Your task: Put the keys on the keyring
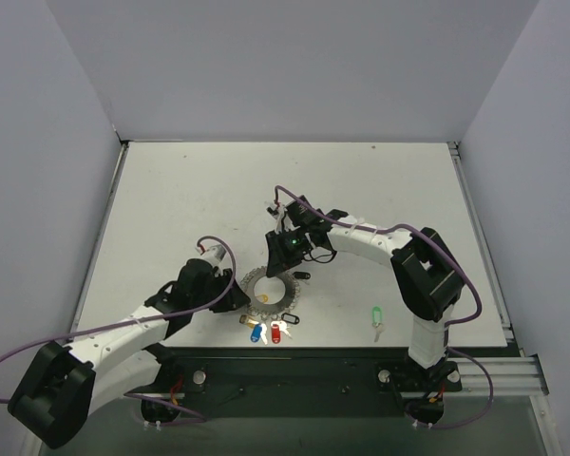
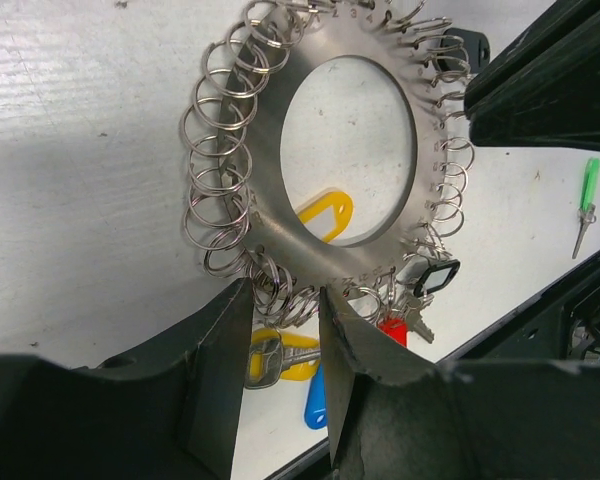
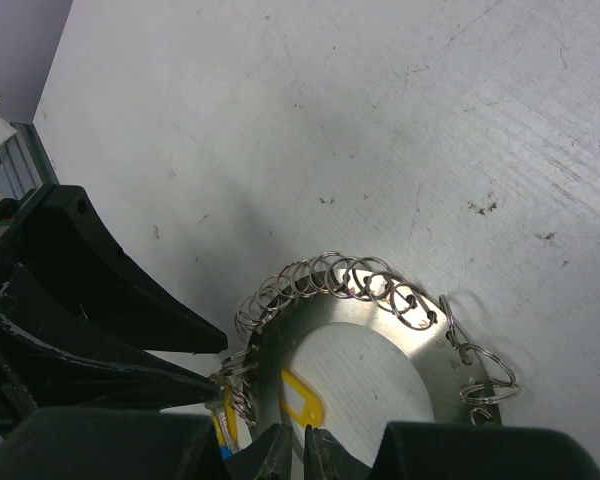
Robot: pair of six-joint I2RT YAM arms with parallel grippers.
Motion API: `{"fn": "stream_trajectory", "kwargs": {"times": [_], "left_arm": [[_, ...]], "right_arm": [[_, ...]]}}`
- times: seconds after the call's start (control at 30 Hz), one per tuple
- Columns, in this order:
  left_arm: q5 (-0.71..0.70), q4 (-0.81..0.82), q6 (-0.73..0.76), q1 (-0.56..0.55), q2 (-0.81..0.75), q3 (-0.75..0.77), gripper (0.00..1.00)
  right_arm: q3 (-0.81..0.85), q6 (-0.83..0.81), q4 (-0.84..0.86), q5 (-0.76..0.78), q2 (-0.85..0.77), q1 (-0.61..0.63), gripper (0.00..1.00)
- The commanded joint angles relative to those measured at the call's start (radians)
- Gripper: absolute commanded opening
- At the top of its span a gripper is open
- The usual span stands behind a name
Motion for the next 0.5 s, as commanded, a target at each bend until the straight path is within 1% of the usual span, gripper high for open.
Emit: {"fn": "stream_trajectory", "kwargs": {"times": [0.0,0.33,0.37,0.47], "left_arm": [[-0.041,0.029,0.02,-0.004,-0.032,0.035,0.42],[-0.033,0.043,0.041,-0.004,0.011,0.054,0.39],[-0.034,0.045,0.041,-0.004,0.012,0.054,0.36],[-0.034,0.046,0.041,-0.006,0.014,0.049,0.33]], "right_arm": [[-0.007,0.003,0.009,-0.024,-0.041,-0.006,0.13],[-0.013,0.003,0.013,-0.022,-0.044,-0.006,0.14],[-0.013,0.003,0.013,-0.022,-0.044,-0.006,0.14],[-0.014,0.003,0.013,-0.022,-0.044,-0.006,0.14]]}}
